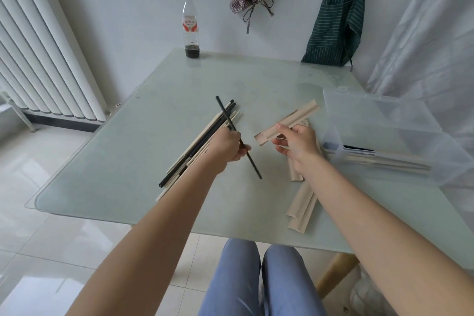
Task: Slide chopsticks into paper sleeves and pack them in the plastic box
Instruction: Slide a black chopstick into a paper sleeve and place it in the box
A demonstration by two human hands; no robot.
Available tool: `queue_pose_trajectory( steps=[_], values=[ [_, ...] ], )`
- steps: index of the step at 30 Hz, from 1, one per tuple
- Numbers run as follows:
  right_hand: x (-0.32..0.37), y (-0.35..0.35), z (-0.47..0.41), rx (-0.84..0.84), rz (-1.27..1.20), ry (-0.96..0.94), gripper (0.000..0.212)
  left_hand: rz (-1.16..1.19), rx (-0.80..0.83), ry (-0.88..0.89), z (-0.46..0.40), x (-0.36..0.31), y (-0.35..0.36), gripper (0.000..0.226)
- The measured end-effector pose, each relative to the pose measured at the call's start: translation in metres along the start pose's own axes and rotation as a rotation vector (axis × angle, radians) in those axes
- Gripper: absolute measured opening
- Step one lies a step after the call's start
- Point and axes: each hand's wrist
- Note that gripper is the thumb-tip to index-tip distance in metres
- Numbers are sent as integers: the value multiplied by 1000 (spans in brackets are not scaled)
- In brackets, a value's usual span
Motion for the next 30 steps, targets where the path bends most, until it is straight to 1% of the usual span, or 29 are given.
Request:
queue_pose_trajectory(
  steps=[3,4,6,8,12,15,18,21,24,30],
  values=[
    [0,-3,1,-24,-68,24,14,343,80,15,2,3,9,17],
    [0,-4,1,-32,-94,30,14,438,83,32,2,4,11,16],
    [1,-7,1,-57,-150,42,16,619,42,51,0,6,15,7],
    [2,-12,1,-82,-201,58,19,729,-1,73,0,6,17,6],
    [6,-20,2,-76,-266,91,16,714,-83,120,0,3,18,11],
    [9,-23,2,-55,-344,102,12,721,-125,157,2,1,21,5],
    [12,-24,1,-41,-387,104,10,741,-125,169,4,0,24,3],
    [12,-24,1,-37,-410,102,11,758,-146,190,4,-1,27,10],
    [11,-25,1,-24,-420,107,10,777,-154,214,2,-2,29,7],
    [10,-27,1,13,-476,107,9,820,-137,194,4,-2,30,10]
  ],
)
Point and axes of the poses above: each hand's wrist, its own z-axis away from the middle knuckle, its own y-axis out of the palm, x = y × z, and after that the axes turned 15 degrees about z, right-handed
